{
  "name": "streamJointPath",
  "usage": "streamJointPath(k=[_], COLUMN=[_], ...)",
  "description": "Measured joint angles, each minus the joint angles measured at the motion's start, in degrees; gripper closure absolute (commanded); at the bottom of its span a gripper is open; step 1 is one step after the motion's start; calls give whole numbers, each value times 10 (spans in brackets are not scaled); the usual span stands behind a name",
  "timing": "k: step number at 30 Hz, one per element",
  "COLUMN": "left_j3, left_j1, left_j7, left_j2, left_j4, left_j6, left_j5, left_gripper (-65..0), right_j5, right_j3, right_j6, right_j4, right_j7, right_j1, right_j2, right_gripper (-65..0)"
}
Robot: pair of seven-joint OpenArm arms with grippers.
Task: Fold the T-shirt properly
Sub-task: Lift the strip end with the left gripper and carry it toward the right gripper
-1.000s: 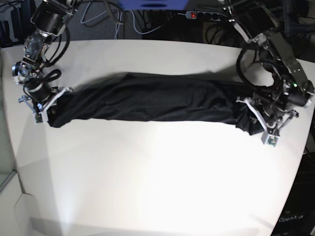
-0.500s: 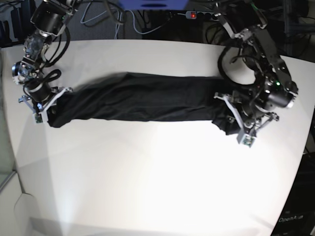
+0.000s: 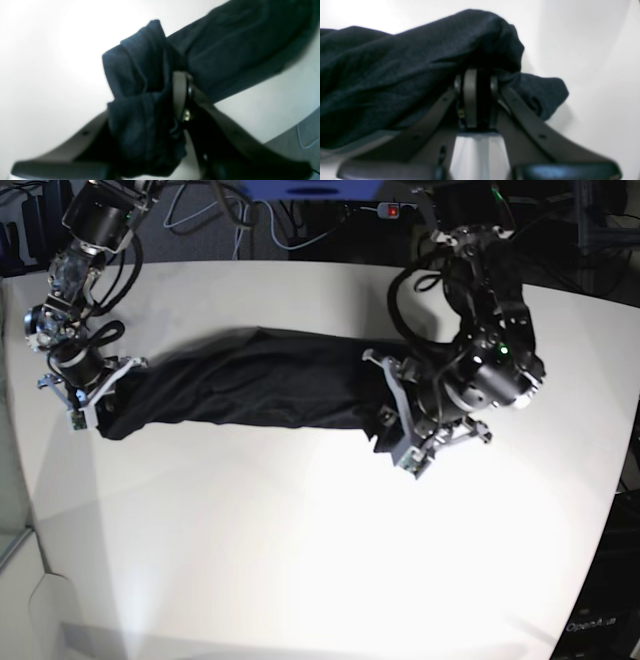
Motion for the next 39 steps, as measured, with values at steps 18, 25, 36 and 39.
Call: streamJointPath(k=[18, 25, 36, 39], left_j3=[16, 16, 16, 16], left_j1=[1, -3, -18, -24], left_j7=[-2, -4, -2, -5], left_j2=[37, 37, 36, 36], left_j4=[-4, -37, -51, -51], left_j6=[14, 33, 35, 38], left_j5=[-2, -2, -75, -95], left_gripper=[-14, -14, -14, -14], right_j5=[0, 0, -2, 0], right_j3=[0, 0, -28, -30], right_j6=[0, 0, 0, 0], right_j4=[0, 0, 0, 0], right_j7=[0, 0, 0, 4], right_j1=[0, 0, 0, 0], right_j2=[0, 0, 4, 2], right_gripper=[-54, -54, -54, -54])
